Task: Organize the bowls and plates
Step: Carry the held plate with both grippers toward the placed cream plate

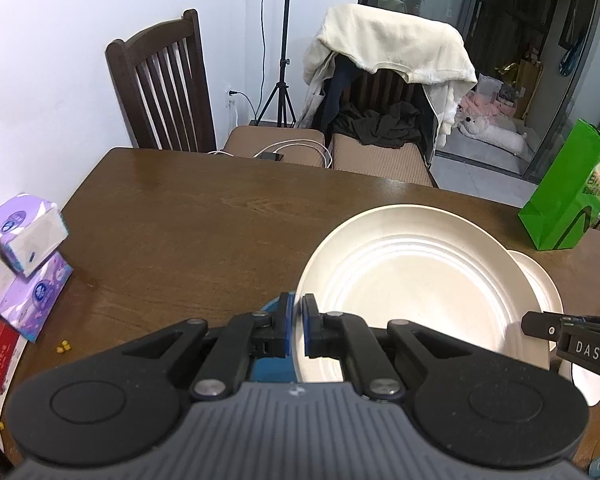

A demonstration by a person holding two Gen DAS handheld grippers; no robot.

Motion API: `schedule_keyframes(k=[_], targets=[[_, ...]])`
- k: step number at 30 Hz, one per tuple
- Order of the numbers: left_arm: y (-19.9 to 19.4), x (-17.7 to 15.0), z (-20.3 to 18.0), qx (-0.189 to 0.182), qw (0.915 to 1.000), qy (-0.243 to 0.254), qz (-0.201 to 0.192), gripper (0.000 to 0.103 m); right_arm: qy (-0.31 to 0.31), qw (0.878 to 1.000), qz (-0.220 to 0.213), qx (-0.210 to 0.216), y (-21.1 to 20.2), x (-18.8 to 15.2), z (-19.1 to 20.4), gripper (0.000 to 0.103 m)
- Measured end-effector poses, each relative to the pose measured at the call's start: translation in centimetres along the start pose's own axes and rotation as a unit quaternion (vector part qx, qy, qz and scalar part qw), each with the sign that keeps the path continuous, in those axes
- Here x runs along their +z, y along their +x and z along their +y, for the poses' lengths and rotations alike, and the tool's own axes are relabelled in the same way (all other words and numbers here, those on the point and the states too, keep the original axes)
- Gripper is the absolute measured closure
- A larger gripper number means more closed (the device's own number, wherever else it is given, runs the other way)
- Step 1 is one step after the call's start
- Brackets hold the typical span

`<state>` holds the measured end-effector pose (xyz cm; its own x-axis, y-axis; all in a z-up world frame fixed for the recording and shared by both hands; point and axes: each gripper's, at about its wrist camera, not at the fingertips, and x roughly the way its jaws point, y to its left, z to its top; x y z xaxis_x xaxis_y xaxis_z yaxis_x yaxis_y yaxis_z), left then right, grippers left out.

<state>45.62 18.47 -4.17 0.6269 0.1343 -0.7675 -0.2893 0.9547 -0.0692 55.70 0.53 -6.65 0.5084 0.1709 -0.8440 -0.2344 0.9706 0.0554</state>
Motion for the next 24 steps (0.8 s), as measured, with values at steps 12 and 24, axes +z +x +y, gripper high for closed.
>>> schedule_keyframes(k=[12, 24], targets=[[-3.0, -2.8, 1.5, 0.007, 0.9999, -0.010, 0.001, 0.097, -0.012, 1.000, -0.003, 0.007, -2.9, -2.7, 1.6, 0.097], [-5.8, -5.4, 2.6, 0.014, 0.9998, -0.016, 0.002, 0.097, -0.027, 1.000, 0.000, 0.008, -5.3, -5.1, 3.0, 0.096]])
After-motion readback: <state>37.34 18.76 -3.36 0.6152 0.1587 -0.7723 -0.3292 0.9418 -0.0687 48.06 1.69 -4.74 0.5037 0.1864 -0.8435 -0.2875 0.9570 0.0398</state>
